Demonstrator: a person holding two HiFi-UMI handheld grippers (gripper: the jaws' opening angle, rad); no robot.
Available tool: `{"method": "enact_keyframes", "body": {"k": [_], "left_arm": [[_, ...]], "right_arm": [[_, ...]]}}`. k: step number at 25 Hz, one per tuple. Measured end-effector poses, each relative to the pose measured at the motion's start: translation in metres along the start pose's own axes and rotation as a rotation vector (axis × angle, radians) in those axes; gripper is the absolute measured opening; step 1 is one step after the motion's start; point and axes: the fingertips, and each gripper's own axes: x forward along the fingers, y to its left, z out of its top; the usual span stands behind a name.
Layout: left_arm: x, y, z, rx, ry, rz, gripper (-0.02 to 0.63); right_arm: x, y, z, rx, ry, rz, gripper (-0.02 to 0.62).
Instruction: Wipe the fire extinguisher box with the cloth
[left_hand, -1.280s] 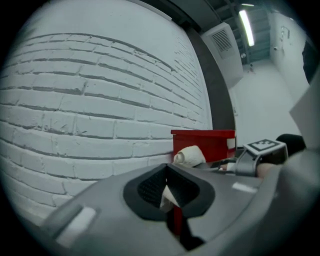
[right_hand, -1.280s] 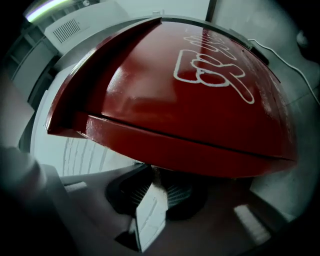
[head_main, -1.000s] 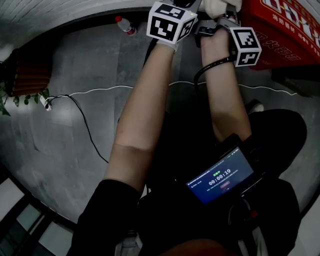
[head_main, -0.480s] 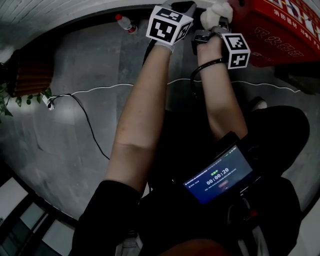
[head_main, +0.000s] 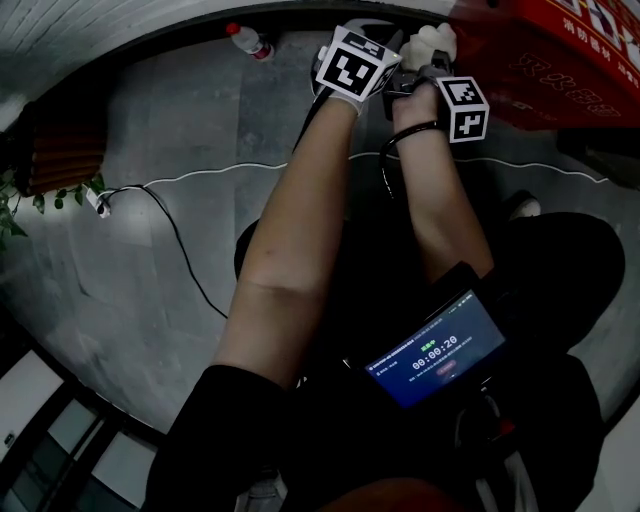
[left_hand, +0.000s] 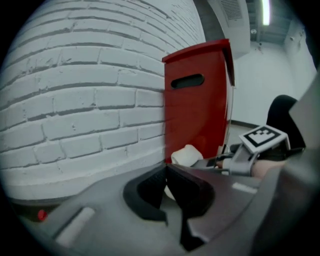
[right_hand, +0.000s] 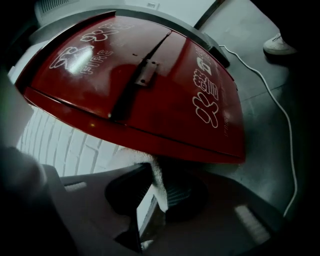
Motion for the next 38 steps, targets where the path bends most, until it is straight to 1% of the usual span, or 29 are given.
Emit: {"method": "enact_keyframes", "body": {"k": [6,9,13,19,23,28,32,38], "left_arm": [[0.022,0.001,-0.042,0.024,0.085,0.023,0.003],[0.027,0.004,-0.059,0.019,0.124,0.030,0.003],[0.040,0.000,-0.076,0.003,0.156,0.011,0.003],[0.054,-0.008,-0.097,0.009,0.212,-0.014,0.003],[0.061,-0.010,-0.104,0.004,0.225,-0.026,0.003],[0.066,-0.011,-0.104,-0.010,0.225,-0.025,0.003],[0.066,-0.012,-0.105,-0.012,0.226,-0.027,0.003],[0.060,-0.009,-0.108,-0.036,0.225,-0.011,0.003]], "right_arm": [[0.017,-0.042,-0.012,0.000,0.019,-0.070,0.072],[0.023,-0.059,-0.018,-0.004,0.028,-0.099,0.072],[0.030,-0.080,-0.023,-0.011,0.037,-0.137,0.072],[0.043,-0.110,-0.034,-0.013,0.060,-0.186,0.072],[0.050,-0.132,-0.040,-0.012,0.075,-0.227,0.072],[0.057,-0.156,-0.046,-0.005,0.101,-0.255,0.072],[0.060,-0.172,-0.050,-0.042,0.135,-0.275,0.072],[0.057,-0.193,-0.051,-0.088,0.153,-0.304,0.072]]}}
